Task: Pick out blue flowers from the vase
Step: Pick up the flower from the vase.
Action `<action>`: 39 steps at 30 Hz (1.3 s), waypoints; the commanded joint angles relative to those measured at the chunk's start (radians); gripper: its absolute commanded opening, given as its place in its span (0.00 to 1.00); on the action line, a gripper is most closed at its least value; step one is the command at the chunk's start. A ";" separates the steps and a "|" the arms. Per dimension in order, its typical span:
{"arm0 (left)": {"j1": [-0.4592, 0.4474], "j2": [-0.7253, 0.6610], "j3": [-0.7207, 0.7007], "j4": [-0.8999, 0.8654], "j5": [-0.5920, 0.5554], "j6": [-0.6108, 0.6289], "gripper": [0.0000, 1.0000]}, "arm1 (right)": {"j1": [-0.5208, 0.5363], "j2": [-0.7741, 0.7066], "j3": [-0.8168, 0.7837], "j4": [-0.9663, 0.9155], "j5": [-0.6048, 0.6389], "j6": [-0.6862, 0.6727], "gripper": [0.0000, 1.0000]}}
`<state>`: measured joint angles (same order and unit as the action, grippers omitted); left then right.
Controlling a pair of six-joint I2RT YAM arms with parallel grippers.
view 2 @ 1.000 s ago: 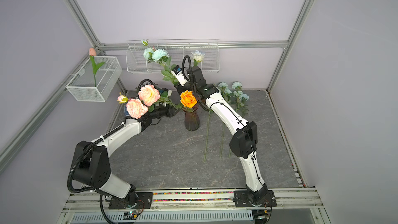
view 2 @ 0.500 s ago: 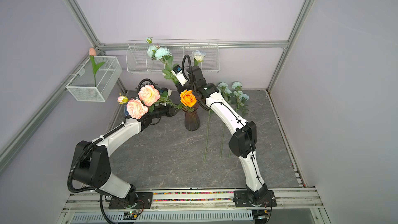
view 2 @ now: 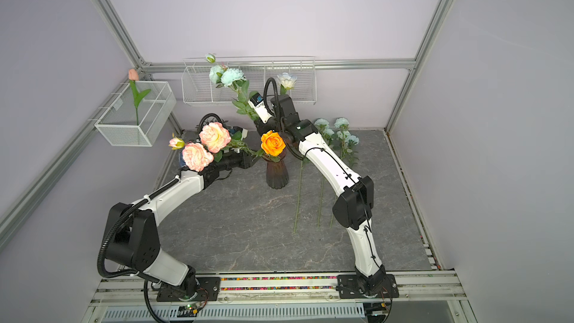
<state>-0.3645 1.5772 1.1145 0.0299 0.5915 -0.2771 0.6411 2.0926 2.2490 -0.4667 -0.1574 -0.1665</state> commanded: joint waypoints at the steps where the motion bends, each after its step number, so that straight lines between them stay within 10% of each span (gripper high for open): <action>1: 0.007 0.034 -0.008 -0.022 -0.014 0.002 0.36 | -0.005 -0.116 -0.025 0.049 -0.017 -0.014 0.07; 39: 0.007 0.078 -0.001 0.024 0.001 -0.016 0.36 | -0.204 -0.426 0.219 -0.184 -0.005 0.052 0.07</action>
<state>-0.3645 1.6150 1.1141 0.1078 0.6029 -0.2886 0.4538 1.6863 2.4416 -0.5785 -0.1829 -0.1150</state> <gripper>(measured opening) 0.359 0.083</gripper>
